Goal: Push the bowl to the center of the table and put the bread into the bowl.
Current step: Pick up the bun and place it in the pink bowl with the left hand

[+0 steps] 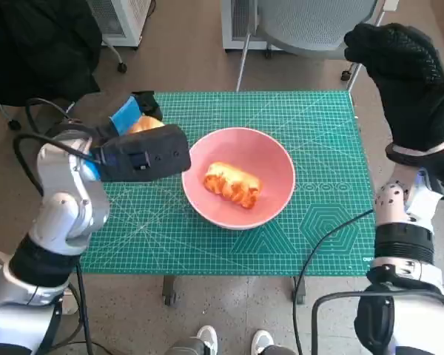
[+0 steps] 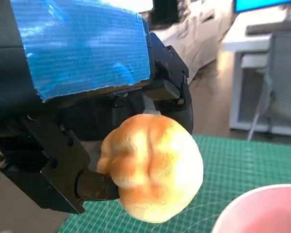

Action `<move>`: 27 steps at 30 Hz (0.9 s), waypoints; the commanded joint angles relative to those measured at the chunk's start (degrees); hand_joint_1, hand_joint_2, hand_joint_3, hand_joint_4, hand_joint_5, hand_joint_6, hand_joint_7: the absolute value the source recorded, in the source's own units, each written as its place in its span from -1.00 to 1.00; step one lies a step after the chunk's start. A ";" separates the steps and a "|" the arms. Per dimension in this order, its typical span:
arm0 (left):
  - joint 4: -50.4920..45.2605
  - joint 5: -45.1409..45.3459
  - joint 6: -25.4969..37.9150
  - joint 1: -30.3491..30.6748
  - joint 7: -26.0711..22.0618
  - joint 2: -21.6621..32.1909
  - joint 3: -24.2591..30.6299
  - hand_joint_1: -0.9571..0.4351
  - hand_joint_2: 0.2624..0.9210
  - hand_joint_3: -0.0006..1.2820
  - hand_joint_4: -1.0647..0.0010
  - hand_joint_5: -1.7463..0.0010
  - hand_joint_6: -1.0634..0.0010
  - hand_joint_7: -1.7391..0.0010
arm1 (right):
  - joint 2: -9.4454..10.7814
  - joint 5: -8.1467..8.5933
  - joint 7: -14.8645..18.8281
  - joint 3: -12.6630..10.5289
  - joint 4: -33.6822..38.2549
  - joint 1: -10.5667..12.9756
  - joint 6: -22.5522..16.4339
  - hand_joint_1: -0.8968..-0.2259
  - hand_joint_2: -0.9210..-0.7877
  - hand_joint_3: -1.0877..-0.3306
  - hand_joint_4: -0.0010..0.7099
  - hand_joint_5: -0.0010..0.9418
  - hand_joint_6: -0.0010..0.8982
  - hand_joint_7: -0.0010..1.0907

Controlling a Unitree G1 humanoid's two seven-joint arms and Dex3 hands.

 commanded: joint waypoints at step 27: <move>2.54 3.60 -7.16 -9.00 -0.08 -13.99 -4.00 0.86 0.46 0.10 0.34 -0.93 0.20 0.78 | -0.68 0.11 0.43 0.04 -1.08 1.18 0.86 -0.64 -1.00 0.00 -0.33 -1.00 -0.36 -1.00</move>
